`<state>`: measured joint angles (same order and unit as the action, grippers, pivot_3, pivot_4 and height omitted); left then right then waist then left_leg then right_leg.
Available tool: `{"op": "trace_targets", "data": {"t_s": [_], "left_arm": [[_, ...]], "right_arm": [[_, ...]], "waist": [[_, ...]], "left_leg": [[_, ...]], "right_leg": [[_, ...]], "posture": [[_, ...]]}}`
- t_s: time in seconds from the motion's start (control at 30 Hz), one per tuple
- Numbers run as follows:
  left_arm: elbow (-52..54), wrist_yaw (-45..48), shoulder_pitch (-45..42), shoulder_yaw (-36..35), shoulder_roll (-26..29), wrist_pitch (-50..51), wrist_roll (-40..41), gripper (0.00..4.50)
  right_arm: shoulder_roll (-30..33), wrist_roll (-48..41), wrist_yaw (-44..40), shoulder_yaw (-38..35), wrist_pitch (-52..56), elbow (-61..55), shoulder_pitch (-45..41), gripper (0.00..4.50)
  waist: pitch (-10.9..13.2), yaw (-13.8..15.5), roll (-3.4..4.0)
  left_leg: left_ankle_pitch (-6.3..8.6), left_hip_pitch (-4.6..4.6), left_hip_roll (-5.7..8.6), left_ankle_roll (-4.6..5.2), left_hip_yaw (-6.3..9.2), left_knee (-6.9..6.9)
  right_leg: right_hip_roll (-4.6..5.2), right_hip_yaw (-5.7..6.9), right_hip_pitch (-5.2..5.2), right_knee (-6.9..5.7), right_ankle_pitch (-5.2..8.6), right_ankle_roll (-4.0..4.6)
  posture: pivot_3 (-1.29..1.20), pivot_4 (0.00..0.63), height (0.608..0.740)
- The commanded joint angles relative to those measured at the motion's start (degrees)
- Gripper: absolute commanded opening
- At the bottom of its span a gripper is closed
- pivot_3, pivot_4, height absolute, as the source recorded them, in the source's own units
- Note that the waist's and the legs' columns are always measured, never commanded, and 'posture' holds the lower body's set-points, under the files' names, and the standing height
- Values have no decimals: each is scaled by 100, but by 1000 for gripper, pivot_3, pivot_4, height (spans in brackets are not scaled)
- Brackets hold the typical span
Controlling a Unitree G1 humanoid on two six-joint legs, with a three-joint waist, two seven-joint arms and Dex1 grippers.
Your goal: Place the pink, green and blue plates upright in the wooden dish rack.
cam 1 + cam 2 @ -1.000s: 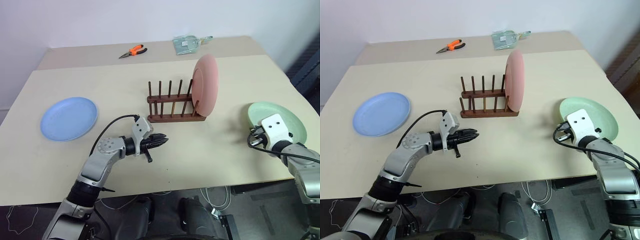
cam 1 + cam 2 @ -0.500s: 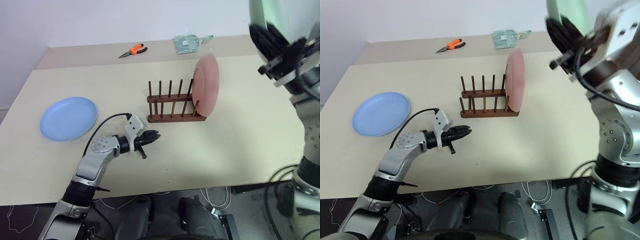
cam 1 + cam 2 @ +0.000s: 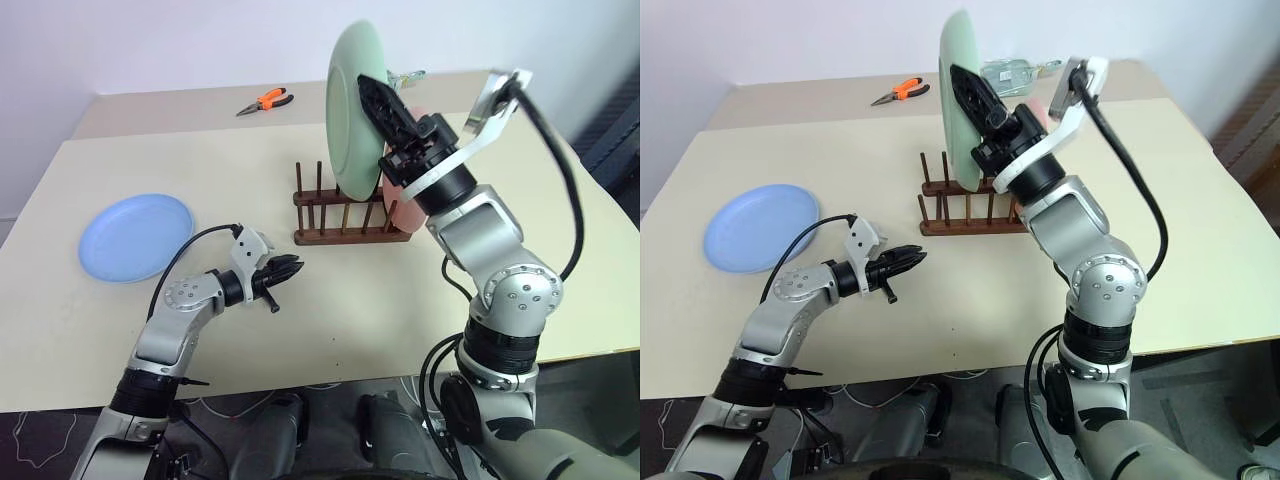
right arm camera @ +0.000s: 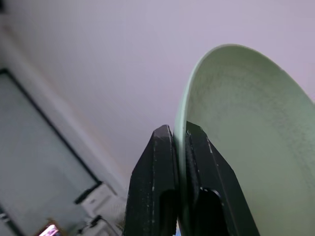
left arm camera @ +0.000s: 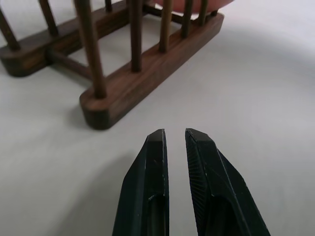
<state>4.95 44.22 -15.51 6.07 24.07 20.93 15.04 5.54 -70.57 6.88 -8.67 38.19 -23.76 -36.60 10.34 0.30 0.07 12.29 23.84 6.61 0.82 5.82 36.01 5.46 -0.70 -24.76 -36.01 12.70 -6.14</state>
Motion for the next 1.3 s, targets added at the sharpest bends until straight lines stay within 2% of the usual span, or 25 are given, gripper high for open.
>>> {"op": "trace_targets", "data": {"t_s": [0.03,0.27,0.37,0.5,0.57,0.9,0.97,1.0,1.07,1.2,1.3], "left_arm": [[292,-6,79,-1,5,19,69,580],[571,80,185,-65,-11,82,279,580],[649,66,209,-93,1,75,317,580],[701,39,235,-107,18,105,322,580],[716,30,243,-109,26,115,315,580],[757,-38,258,-185,96,209,345,580],[776,-275,277,-494,69,265,447,1136],[790,-429,273,-689,40,271,508,1475],[762,-987,200,-1247,-38,236,552,2455],[495,-2983,-143,-2712,-95,383,164,4455],[550,-4010,-204,-3412,-27,952,-80,4489]], "right_arm": [[-50,176,-45,83,-143,-11,-66,59],[-145,533,80,133,-62,597,-122,59],[-153,618,9,100,-57,837,-200,1086],[-73,874,-82,106,-80,965,-270,3102],[157,1276,-345,247,-124,992,-353,4105],[1513,3499,-2009,1079,-762,1115,-933,4105],[1878,3978,-2509,1231,-1099,1216,-1066,4500],[2015,4133,-2768,1295,-1244,1226,-1123,4500],[2316,4505,-3362,1547,-1579,1116,-1220,4500],[2641,5358,-4312,2293,-2318,888,-1233,4500],[2536,5652,-4698,2609,-2694,889,-1050,4500]], "waist": [[0,-13,0],[0,-106,0],[0,-105,0],[0,-105,1],[1,-102,1],[1,-102,1],[1,-100,1],[2,-100,-1],[2,-98,-2],[6,-133,-12],[5,-120,-14]], "left_leg": [[0,0,-1,-1,0,-1],[-2,-1,-3,-3,0,-3],[-2,-1,-3,-3,0,-3],[-2,-1,-3,-4,0,-3],[-2,0,-3,-3,0,-3],[-2,0,-2,-3,-2,-1],[-2,0,-2,-4,-2,-1],[-2,0,-2,-4,-3,-2],[-2,1,-2,-4,-3,0],[-2,0,-9,-4,-2,-2],[3,-1,-12,-14,-3,0]], "right_leg": [[-1,0,-4,-5,0,0],[-4,0,-8,-13,0,0],[-4,0,-9,-13,0,0],[-5,-1,-9,-13,0,0],[-5,-1,-9,-12,0,0],[-6,5,-9,-11,0,0],[-6,5,-8,-10,1,0],[-5,5,-8,-9,1,-1],[-5,6,-8,-9,1,-1],[-9,9,-10,-9,1,-2],[-12,7,-11,-9,1,-2]], "posture": [[0,150,729],[0,150,729],[0,150,729],[0,150,729],[0,150,729],[0,150,729],[0,150,729],[0,150,729],[0,150,729],[0,150,729],[0,150,729]]}}
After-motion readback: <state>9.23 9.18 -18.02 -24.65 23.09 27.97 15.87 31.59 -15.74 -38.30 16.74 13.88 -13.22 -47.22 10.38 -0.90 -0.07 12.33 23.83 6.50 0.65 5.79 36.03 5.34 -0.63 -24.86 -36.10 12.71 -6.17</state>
